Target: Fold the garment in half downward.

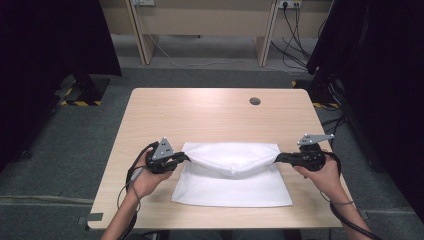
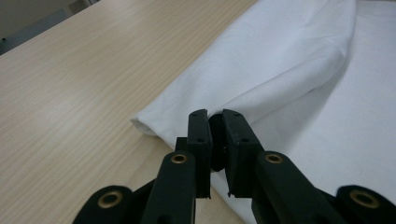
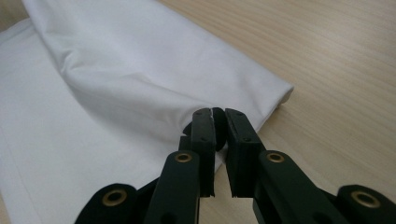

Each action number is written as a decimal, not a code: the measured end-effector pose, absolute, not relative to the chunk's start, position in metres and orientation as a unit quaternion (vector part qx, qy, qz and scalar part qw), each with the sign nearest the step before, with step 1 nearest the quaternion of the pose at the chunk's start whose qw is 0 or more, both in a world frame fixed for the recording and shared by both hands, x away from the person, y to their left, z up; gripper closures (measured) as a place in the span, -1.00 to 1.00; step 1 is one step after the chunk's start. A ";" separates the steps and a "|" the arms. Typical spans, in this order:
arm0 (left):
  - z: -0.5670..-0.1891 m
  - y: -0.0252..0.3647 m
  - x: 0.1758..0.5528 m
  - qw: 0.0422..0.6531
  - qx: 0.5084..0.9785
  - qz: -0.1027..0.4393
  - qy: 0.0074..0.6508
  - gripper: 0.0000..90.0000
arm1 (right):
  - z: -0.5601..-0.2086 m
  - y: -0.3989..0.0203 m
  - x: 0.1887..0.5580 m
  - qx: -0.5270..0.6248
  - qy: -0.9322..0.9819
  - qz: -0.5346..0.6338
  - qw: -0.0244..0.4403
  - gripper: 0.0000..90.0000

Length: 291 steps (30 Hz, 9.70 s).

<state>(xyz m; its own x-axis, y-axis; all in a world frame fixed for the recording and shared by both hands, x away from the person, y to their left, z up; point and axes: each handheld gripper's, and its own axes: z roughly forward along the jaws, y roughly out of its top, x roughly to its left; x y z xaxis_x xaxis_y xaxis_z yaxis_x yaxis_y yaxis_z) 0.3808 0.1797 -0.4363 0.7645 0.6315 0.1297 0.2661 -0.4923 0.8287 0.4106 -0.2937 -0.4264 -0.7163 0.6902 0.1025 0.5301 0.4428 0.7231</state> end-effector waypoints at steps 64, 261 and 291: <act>-0.433 0.177 0.329 0.419 0.850 0.221 0.230 0.82 | -0.420 -0.298 0.362 0.328 0.852 0.395 0.104 0.86; -0.477 0.114 0.404 0.371 0.870 0.152 0.285 0.05 | -0.466 -0.211 0.417 0.386 0.857 0.314 0.131 0.07; -0.453 0.163 0.365 0.485 0.779 0.177 0.356 -0.68 | -0.448 -0.296 0.374 0.455 0.794 0.387 0.115 -0.54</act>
<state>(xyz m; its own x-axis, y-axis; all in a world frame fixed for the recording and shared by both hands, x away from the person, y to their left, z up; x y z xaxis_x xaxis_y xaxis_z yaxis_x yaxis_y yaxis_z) 0.3652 0.1630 -0.4525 0.6838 0.7263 -0.0699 0.3827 -0.2755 0.8818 0.3738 -0.2960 -0.4477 -0.5591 0.8116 0.1692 0.6336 0.2867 0.7186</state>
